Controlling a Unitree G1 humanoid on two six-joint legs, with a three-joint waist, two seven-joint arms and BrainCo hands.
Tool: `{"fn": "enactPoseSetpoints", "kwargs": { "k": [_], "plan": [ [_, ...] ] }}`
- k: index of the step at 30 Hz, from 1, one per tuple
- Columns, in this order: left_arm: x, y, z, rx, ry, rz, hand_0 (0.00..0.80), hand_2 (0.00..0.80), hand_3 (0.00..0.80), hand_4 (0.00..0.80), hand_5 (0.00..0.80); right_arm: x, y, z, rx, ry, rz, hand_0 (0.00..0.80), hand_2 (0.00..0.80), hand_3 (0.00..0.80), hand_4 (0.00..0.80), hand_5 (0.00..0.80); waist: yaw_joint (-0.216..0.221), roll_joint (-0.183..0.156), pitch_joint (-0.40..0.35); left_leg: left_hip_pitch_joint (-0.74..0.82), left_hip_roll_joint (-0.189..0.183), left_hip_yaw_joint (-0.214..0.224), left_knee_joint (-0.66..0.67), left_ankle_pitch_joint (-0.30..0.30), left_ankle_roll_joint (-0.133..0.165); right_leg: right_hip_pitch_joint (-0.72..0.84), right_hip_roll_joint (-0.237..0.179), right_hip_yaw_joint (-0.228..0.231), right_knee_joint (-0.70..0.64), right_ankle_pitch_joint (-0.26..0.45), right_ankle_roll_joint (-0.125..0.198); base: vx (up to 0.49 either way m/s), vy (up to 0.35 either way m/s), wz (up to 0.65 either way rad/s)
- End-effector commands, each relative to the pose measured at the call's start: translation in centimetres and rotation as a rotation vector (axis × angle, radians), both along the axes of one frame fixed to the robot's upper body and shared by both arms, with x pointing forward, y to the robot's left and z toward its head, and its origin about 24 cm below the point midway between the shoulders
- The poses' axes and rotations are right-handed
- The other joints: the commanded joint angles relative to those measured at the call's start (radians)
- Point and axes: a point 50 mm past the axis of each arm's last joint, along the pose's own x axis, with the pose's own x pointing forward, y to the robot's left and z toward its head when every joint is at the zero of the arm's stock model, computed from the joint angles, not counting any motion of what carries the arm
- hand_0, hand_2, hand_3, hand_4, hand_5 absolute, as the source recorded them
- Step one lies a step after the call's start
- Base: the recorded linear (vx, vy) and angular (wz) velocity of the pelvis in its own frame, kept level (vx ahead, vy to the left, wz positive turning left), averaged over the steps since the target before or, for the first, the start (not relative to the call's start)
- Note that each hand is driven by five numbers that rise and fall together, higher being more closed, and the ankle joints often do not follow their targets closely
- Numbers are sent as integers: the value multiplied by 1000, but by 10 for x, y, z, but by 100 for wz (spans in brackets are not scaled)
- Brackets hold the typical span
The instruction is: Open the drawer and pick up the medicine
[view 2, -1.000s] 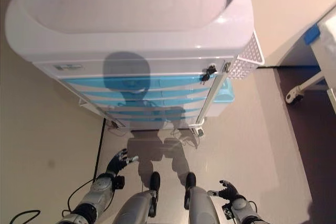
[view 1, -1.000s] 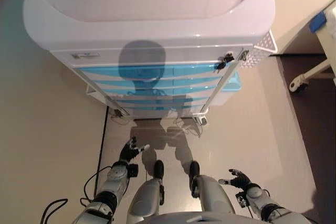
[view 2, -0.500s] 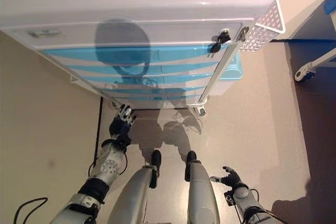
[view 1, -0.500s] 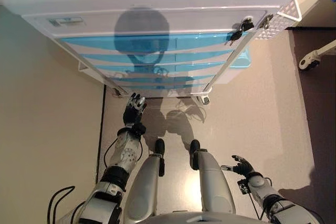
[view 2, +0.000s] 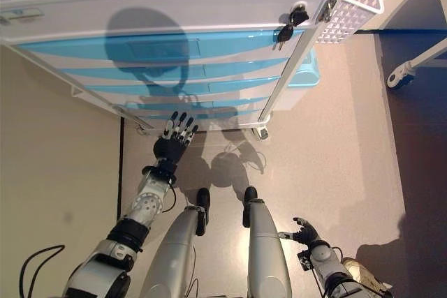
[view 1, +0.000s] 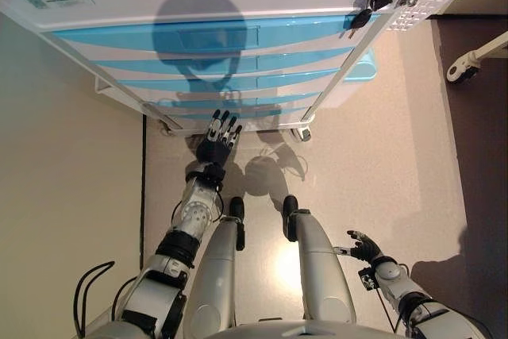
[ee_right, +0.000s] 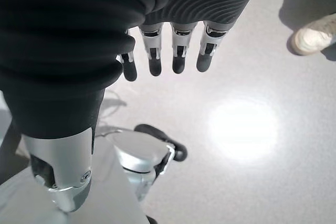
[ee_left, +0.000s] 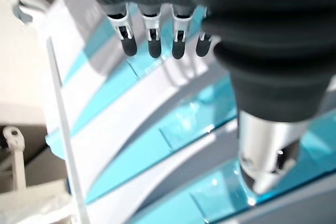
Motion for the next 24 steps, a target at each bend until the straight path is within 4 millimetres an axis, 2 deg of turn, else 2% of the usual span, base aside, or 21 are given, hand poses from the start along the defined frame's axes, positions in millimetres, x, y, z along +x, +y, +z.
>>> {"fn": "enactPoseSetpoints", "kwargs": {
  "k": [1,5,9,12,15,17,19,24],
  "plan": [
    [-4,-12,22,-70,-140,-66,0,0,0,0,0,-23,-13,-6,-30,62,34,0,0,0,0,0,-14,5,-66,-17,-32,20,-1,-21,41,-8,-11,16,-77,110,26,0,0,0],
    [0,-18,41,-123,-217,-81,0,0,0,0,0,-23,-10,-8,-26,73,58,0,0,0,0,0,-13,-2,-69,-13,-31,19,-21,-14,40,-9,-9,13,-92,120,29,0,0,0],
    [1,-23,65,-121,-311,-112,0,0,0,0,0,-21,-8,-7,-26,73,84,0,0,0,0,0,-13,-6,-71,-12,-31,17,-32,-11,38,-7,-8,11,-100,125,31,0,0,0],
    [0,-25,75,-113,-358,-133,0,0,0,0,0,-21,-8,-7,-27,76,92,0,0,0,0,0,-13,-6,-72,-14,-31,16,-34,-9,37,-7,-8,8,-104,126,31,0,0,0],
    [0,-25,93,-116,-436,-139,0,0,0,0,0,-23,-7,-9,-25,89,105,0,0,0,0,0,-11,-4,-76,-14,-31,13,-40,-6,35,-9,-6,5,-106,128,32,0,0,0],
    [0,-24,96,-124,-449,-134,0,0,0,0,0,-23,-7,-9,-25,92,109,0,0,0,0,0,-11,-5,-76,-13,-30,12,-42,-6,35,-9,-6,4,-107,128,32,0,0,0],
    [-1,-24,111,-147,-508,-122,0,0,0,0,0,-23,-6,-9,-28,96,120,0,0,0,0,0,-9,-7,-80,-12,-29,11,-49,-3,34,-9,-4,2,-113,130,31,0,0,0],
    [-1,-19,130,-153,-576,-93,0,0,0,0,0,-26,-6,-11,-33,115,138,0,0,0,0,0,-8,-9,-88,-3,-28,7,-72,8,30,-4,-2,-3,-130,138,32,0,0,0]
  ]
}}
